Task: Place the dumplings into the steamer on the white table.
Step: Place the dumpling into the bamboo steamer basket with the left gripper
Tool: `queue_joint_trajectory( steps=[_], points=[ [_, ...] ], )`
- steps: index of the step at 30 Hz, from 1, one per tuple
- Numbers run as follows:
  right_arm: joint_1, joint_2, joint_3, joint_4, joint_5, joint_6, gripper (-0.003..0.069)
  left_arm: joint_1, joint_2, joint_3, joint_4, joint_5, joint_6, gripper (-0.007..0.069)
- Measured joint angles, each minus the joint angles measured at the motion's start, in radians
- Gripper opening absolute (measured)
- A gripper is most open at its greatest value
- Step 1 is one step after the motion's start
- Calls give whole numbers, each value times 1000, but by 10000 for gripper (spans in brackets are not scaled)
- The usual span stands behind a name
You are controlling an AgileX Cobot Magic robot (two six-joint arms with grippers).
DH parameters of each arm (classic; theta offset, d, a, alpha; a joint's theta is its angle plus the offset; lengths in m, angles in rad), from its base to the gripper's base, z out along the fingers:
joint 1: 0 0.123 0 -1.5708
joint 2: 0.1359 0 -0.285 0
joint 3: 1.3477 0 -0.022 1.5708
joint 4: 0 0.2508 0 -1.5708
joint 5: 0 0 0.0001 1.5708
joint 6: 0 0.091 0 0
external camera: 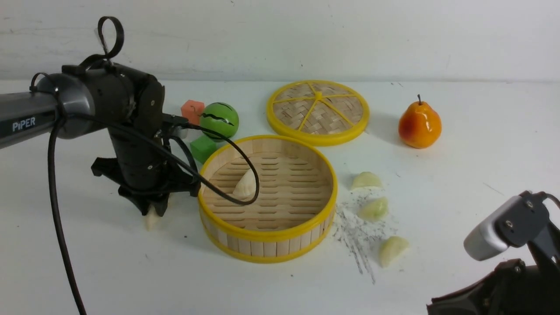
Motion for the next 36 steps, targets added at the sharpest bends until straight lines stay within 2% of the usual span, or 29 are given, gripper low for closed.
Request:
queue_joint_trajectory(
  steps=[16,24,30,36],
  points=[
    [0,0,0,19,0,-1,76,0,64,-7,4,-35,-78,165],
    [0,0,0,21,6,-22,85,0,85,-9,39,-48,-77,291],
    [0,0,0,22,9,-23,86,0,91,-9,46,-45,-76,233],
    [0,0,0,22,16,-23,86,-5,-14,-5,35,13,-76,233]
  ],
)
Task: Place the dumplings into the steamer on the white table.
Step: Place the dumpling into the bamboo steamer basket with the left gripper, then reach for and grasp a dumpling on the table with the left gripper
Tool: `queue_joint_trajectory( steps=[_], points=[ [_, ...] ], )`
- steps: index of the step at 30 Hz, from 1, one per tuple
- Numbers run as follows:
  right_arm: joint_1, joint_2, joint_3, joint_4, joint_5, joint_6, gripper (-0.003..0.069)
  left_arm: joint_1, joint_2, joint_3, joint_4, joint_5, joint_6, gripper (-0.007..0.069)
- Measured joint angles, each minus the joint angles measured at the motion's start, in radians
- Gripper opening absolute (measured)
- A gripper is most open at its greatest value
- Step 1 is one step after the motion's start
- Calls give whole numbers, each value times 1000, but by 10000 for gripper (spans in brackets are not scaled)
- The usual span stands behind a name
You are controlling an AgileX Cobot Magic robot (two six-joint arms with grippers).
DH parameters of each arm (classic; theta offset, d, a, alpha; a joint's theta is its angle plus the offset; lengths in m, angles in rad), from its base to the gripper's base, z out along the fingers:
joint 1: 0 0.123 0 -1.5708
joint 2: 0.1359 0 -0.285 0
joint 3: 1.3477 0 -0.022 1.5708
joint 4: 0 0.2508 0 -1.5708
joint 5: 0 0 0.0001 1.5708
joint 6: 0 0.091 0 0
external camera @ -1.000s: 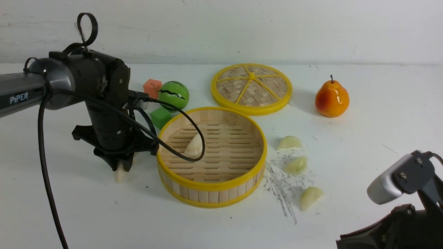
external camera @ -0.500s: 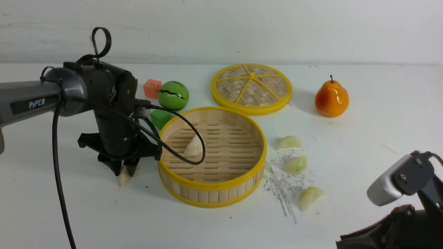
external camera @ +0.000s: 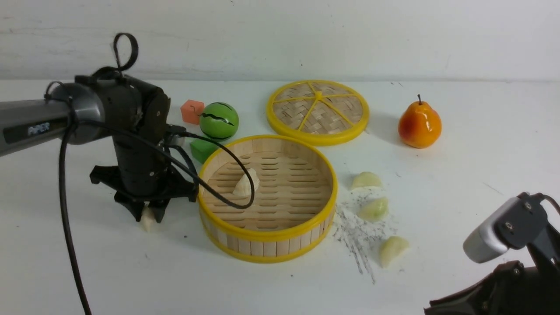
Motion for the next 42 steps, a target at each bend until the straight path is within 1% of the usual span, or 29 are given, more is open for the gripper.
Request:
queue_joint_trajectory(
  steps=[2,3,5,8,12,15,16,18,21,24,26,27,28,29,31,33,35,36,37,39,41,42],
  points=[
    [0,0,0,0,-1,0,86,-8,-47,-3,-10,0,0,233],
    [0,0,0,0,-3,0,86,-25,-107,-18,-38,-6,0,233],
    [0,0,0,0,-12,-1,86,-67,-156,-51,-76,-24,0,233],
    [0,0,0,0,-17,-1,86,-143,-158,-100,-91,-58,-9,233],
    [0,0,0,0,-21,-2,86,-236,-42,-198,-64,-93,-85,233],
    [0,0,0,0,-21,-2,86,-269,96,-293,5,-99,-142,233],
    [0,0,0,0,-21,-2,86,-271,96,-293,5,-99,-145,233],
    [0,0,0,0,-21,-2,86,-282,200,-369,56,-101,-178,233],
    [0,0,0,0,-21,-2,86,-284,265,-421,61,-101,-186,233],
    [0,0,0,-1,-21,-3,86,-284,296,-452,29,-95,-174,238],
    [0,0,0,-2,-21,-3,86,-284,297,-458,9,-92,-157,267],
    [0,0,0,-2,-21,-3,86,-284,297,-462,-3,-90,-145,297],
    [0,0,0,-2,-21,-3,86,-284,297,-462,-5,-88,-145,302],
    [0,0,0,-2,-21,-3,86,-284,297,-472,-11,-66,-133,352],
    [0,0,0,-2,-21,-3,86,-284,297,-503,-11,-9,-113,393],
    [0,0,0,-2,-21,-3,86,-284,291,-527,-6,41,-96,407],
    [0,0,0,-2,-21,-3,86,-284,270,-566,26,120,-51,414],
    [0,0,0,-2,-21,-3,86,-284,264,-572,35,134,-40,414],
    [0,0,0,-2,-21,-3,86,-272,227,-587,77,187,21,412],
    [0,0,0,-2,-21,-3,86,-242,192,-594,90,232,70,405],
    [0,0,0,-2,-17,-6,86,-170,169,-599,72,250,112,391],
    [0,0,0,-2,-11,-11,86,-124,165,-598,40,253,133,378]
  ],
)
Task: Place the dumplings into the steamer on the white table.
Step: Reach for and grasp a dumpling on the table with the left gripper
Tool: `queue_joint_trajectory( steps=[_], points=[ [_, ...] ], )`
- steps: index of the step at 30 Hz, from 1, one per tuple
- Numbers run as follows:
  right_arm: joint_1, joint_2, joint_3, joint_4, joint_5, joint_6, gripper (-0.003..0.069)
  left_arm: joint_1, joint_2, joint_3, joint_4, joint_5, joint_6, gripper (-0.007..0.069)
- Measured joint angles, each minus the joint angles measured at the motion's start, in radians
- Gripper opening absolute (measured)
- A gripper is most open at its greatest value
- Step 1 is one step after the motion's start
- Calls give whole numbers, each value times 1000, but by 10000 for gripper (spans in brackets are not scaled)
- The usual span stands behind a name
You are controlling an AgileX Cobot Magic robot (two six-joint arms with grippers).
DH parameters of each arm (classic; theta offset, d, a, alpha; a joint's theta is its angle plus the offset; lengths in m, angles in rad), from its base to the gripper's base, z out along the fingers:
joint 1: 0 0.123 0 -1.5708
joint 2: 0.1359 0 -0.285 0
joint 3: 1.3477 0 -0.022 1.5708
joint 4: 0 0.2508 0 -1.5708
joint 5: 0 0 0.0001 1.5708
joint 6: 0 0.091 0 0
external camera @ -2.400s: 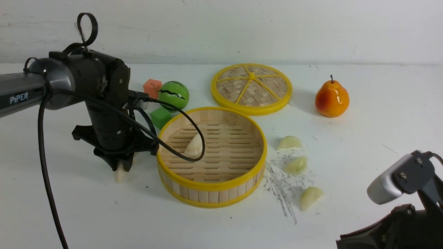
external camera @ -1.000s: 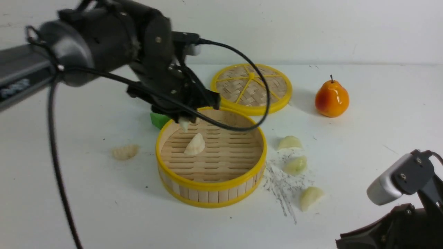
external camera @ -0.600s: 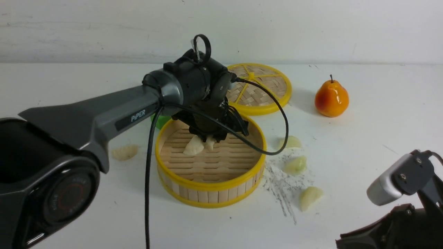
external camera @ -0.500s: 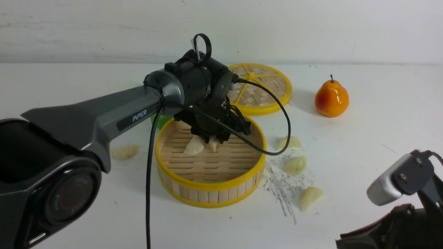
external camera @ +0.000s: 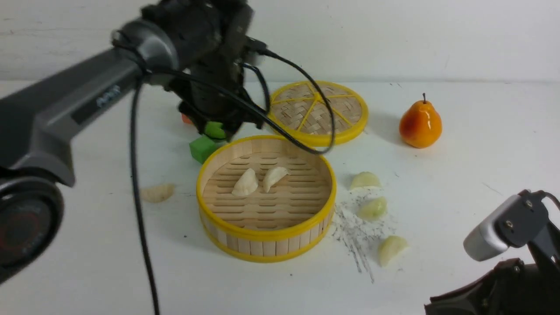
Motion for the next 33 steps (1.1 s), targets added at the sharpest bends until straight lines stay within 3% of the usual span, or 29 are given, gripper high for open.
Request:
queue_joint_trajectory(
  steps=[6,16,19,23,27,33],
  points=[
    [0,0,0,2,5,-7,87,227,36,96,-180,8,161,337],
    [0,0,0,5,-6,-14,94,240,124,120,-242,8,355,329],
    [0,0,0,5,-8,-14,95,240,145,117,-214,4,343,307],
    [0,0,0,2,-8,-15,95,239,164,110,-158,7,221,209],
    [0,0,0,2,-10,-16,95,236,165,108,-129,5,109,23],
    [0,0,0,2,-10,-16,95,236,165,106,-138,4,87,-14]
  ],
)
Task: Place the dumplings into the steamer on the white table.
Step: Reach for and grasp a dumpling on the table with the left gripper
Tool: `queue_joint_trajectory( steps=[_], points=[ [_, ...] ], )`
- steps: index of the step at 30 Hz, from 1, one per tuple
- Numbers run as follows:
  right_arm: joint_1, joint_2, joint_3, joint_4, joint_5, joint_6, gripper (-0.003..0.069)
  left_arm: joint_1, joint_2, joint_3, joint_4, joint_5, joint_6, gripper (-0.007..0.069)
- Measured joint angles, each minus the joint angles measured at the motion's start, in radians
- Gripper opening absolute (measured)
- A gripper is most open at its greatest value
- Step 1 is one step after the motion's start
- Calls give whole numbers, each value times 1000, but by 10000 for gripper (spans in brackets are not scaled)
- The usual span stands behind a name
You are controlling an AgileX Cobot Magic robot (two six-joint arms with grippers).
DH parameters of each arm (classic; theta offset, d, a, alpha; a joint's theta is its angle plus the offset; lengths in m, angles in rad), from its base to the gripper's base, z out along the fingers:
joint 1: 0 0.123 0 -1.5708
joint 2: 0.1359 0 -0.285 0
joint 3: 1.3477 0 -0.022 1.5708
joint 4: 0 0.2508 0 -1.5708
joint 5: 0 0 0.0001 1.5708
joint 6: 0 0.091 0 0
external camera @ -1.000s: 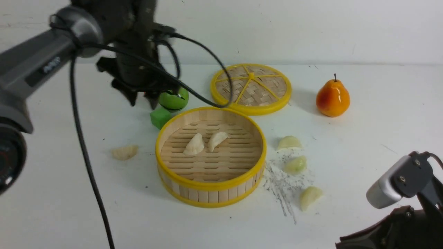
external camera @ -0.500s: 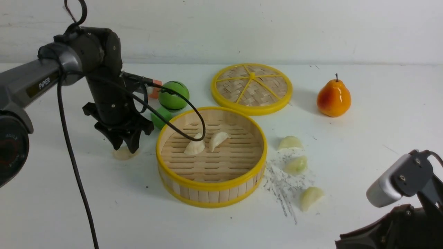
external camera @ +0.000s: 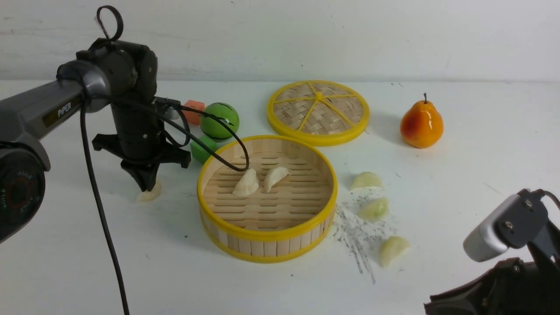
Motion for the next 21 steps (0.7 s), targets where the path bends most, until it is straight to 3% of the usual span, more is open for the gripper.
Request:
queue_joint_trajectory(
  steps=[17,21],
  points=[
    [0,5,0,0,-14,-1,97,2,-39,12,-86,-2,-34,-14],
    [0,5,0,0,-14,-3,97,2,-35,12,-86,-7,-40,34]
  ],
)
